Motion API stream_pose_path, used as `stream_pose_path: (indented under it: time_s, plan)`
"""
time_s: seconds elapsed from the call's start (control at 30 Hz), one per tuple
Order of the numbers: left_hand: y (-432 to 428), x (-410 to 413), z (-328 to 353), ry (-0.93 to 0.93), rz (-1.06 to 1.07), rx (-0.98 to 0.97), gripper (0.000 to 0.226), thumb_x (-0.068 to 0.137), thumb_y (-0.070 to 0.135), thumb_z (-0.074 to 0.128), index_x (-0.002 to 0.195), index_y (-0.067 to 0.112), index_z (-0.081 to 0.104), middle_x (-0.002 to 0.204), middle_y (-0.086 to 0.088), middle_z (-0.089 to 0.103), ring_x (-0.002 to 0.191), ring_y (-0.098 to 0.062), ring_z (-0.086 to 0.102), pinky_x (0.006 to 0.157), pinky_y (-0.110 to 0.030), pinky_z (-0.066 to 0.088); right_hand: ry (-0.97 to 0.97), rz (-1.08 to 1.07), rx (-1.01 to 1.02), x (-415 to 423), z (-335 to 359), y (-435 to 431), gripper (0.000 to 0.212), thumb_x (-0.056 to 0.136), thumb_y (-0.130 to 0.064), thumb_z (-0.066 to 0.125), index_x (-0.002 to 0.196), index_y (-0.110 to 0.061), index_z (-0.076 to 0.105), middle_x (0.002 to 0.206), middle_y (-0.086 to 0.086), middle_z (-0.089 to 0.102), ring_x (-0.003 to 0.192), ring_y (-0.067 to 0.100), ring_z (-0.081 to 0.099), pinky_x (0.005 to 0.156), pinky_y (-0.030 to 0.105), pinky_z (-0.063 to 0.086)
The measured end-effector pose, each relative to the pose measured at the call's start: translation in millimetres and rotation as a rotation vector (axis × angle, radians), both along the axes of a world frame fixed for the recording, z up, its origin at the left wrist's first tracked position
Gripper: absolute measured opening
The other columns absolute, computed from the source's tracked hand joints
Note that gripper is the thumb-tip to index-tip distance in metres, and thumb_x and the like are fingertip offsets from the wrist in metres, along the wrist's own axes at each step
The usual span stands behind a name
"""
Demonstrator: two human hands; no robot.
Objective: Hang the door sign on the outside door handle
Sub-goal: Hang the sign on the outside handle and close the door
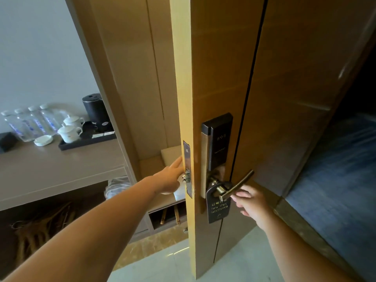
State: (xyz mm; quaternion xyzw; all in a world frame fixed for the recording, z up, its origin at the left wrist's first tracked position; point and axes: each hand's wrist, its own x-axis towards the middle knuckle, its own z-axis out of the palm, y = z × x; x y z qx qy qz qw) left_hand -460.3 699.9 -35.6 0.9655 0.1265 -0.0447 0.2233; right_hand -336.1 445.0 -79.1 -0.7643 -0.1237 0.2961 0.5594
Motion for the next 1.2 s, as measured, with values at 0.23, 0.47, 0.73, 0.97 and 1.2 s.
stream_pose_path:
  time_s: [0.23, 0.47, 0.73, 0.97, 1.2]
  plan:
    - [-30, -9, 9, 0.087, -0.167, 0.185, 0.092, 0.079, -0.006, 0.044, 0.143, 0.044, 0.002, 0.155, 0.006, -0.020, 0.140, -0.033, 0.003, 0.108, -0.052, 0.028, 0.009, -0.260, 0.006, -33, 6, -33, 0.024, 0.085, -0.016, 0.064, 0.107, -0.025, 0.057, 0.103, -0.001, 0.067, 0.067, 0.012, 0.064, 0.050, 0.021, 0.046]
    - [-66, -1, 11, 0.040, -0.457, 0.493, 0.087, 0.081, 0.011, 0.060, 0.145, 0.035, 0.006, 0.158, -0.001, -0.005, 0.141, -0.031, -0.005, 0.112, -0.059, 0.002, 0.053, -0.483, 0.038, -62, 19, -67, 0.028, 0.093, -0.008, 0.045, 0.118, -0.017, 0.055, 0.092, 0.004, 0.064, 0.065, 0.014, 0.059, 0.053, 0.026, 0.042]
    - [-135, 19, 14, -0.110, -0.724, 0.437, 0.087, 0.078, 0.024, 0.066, 0.144, 0.037, 0.010, 0.155, 0.000, 0.019, 0.140, -0.025, 0.009, 0.109, -0.058, 0.011, 0.040, -0.750, 0.001, -66, 36, -145, 0.027, 0.094, -0.005, 0.039, 0.105, -0.019, 0.060, 0.088, 0.010, 0.063, 0.068, 0.020, 0.060, 0.052, 0.029, 0.041]
    - [-211, 44, 20, -0.143, -0.875, 0.469, 0.081, 0.078, 0.025, 0.068, 0.143, 0.030, 0.019, 0.152, -0.002, 0.029, 0.141, -0.025, 0.005, 0.109, -0.059, 0.004, -0.048, -0.807, -0.050, -50, 52, -212, 0.014, 0.092, -0.031, 0.049, 0.100, -0.023, 0.057, 0.091, 0.009, 0.062, 0.080, 0.026, 0.059, 0.063, 0.033, 0.050]
    - [-302, 88, 38, -0.086, -1.024, 0.646, 0.049, 0.078, 0.031, 0.067, 0.122, 0.018, 0.051, 0.128, -0.010, 0.055, 0.131, -0.029, 0.033, 0.109, -0.061, 0.008, -0.162, -0.860, -0.206, -24, 61, -288, 0.035, 0.094, 0.004, 0.039, 0.069, -0.013, 0.056, 0.059, 0.007, 0.047, 0.056, 0.022, 0.047, 0.055, 0.029, 0.043]
